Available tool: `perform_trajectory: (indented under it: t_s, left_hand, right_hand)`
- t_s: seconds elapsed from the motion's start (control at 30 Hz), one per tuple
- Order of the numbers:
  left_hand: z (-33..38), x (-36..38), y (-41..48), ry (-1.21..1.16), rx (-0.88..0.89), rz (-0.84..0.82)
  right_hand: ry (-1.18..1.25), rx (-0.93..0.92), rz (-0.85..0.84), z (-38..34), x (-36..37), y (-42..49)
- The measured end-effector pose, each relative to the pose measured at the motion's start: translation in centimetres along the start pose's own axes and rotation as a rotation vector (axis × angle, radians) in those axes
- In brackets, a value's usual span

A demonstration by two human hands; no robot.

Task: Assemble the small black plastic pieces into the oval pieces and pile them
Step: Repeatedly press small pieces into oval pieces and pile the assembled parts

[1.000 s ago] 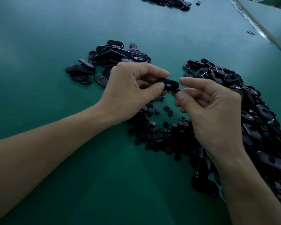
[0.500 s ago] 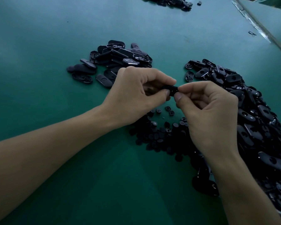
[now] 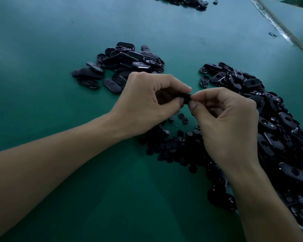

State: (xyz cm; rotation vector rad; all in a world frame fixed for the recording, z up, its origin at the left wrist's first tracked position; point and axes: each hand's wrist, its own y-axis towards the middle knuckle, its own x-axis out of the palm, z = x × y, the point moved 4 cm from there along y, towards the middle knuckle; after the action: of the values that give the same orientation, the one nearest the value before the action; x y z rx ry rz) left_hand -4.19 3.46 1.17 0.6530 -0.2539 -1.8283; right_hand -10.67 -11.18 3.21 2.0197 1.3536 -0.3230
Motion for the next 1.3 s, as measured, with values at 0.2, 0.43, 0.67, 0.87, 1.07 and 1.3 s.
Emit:
perform_trajectory:
  t_s: [0.2, 0.43, 0.67, 0.87, 1.07, 1.3]
  left_hand:
    - [0.10, 0.04, -0.04, 0.015, 0.012, -0.006]
    - [-0.08, 0.12, -0.04, 0.056, 0.032, -0.025]
    - [-0.43, 0.30, -0.01, -0.012, -0.019, -0.058]
    - [-0.21, 0.17, -0.04, 0.020, 0.004, -0.072]
    - [0.43, 0.00, -0.02, 0.151, 0.080, -0.040]
    - [0.28, -0.23, -0.01, 0.139, 0.035, -0.012]
  right_hand:
    - [-0.050, -0.033, 0.009, -0.23, -0.09, 0.01]
    - [0.016, -0.009, -0.056, 0.14, 0.28, 0.04]
    - [0.087, 0.017, -0.069, 0.29, 0.38, 0.09]
    - [0.053, 0.043, 0.013, 0.17, 0.28, -0.13]
    - [0.037, 0.028, 0.022, -0.23, 0.30, -0.30]
    - [0.051, -0.037, -0.017, -0.58, 0.56, -0.50]
